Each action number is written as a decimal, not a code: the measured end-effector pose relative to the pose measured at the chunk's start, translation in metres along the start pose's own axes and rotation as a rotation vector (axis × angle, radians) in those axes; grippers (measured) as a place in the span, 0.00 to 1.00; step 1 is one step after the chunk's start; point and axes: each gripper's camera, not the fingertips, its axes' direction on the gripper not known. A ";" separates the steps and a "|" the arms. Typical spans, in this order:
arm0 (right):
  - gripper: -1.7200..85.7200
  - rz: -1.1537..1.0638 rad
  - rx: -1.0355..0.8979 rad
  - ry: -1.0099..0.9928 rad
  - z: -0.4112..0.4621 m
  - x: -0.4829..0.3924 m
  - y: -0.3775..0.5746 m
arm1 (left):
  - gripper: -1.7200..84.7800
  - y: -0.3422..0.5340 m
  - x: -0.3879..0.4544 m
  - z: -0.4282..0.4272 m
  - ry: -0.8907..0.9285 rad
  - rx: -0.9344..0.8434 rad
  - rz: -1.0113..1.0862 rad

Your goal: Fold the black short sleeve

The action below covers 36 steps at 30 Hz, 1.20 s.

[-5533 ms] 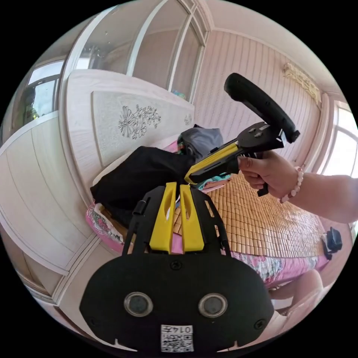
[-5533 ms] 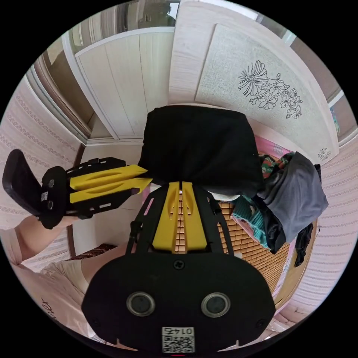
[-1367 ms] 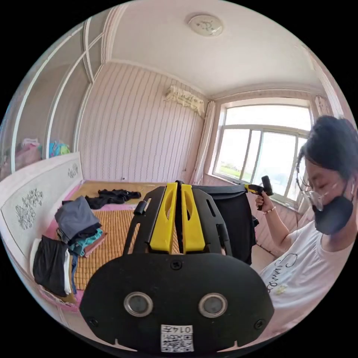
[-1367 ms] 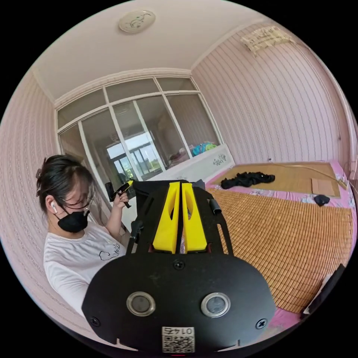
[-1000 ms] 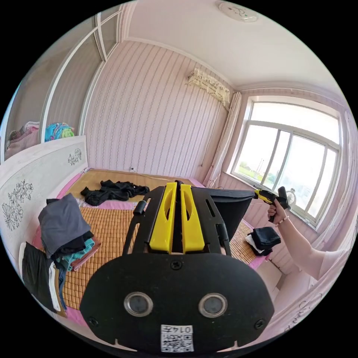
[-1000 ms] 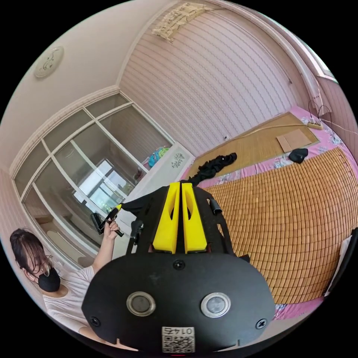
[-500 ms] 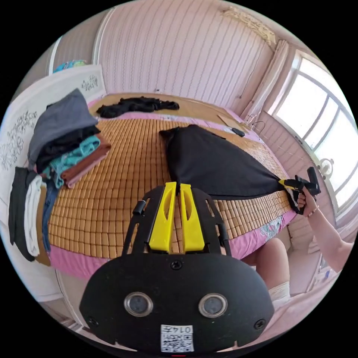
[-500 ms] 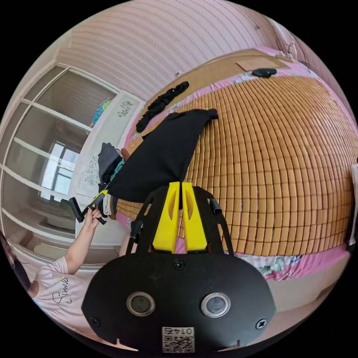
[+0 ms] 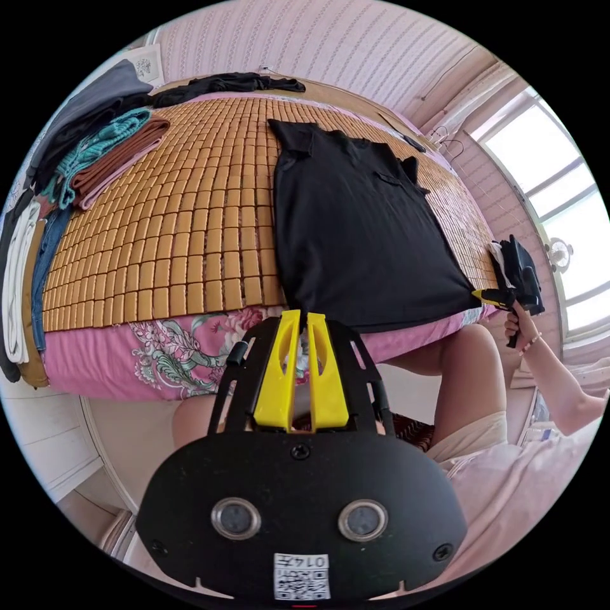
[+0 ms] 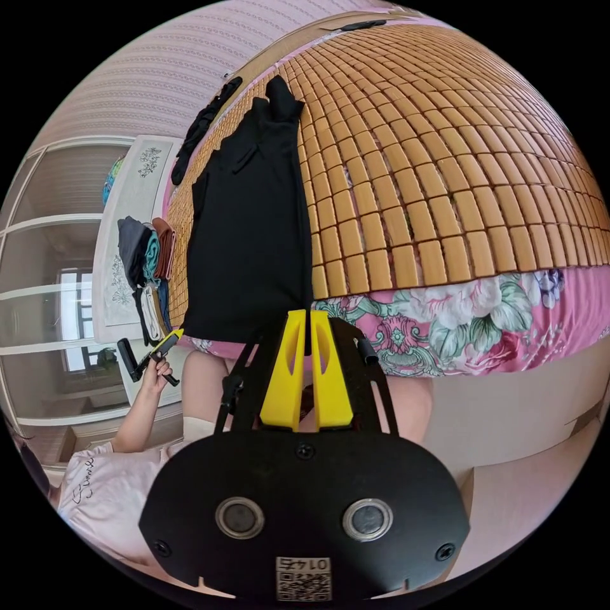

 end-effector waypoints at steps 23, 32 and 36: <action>0.14 -0.224 0.317 0.147 -0.010 -0.029 -0.153 | 0.07 -0.121 0.083 0.075 -0.018 0.128 0.320; 0.05 -0.295 0.289 0.152 0.024 -0.027 -0.236 | 0.08 -0.281 0.231 0.184 0.060 0.141 0.622; 0.03 -0.289 0.293 0.114 0.016 -0.019 -0.222 | 0.08 -0.315 0.289 0.220 0.040 0.215 0.739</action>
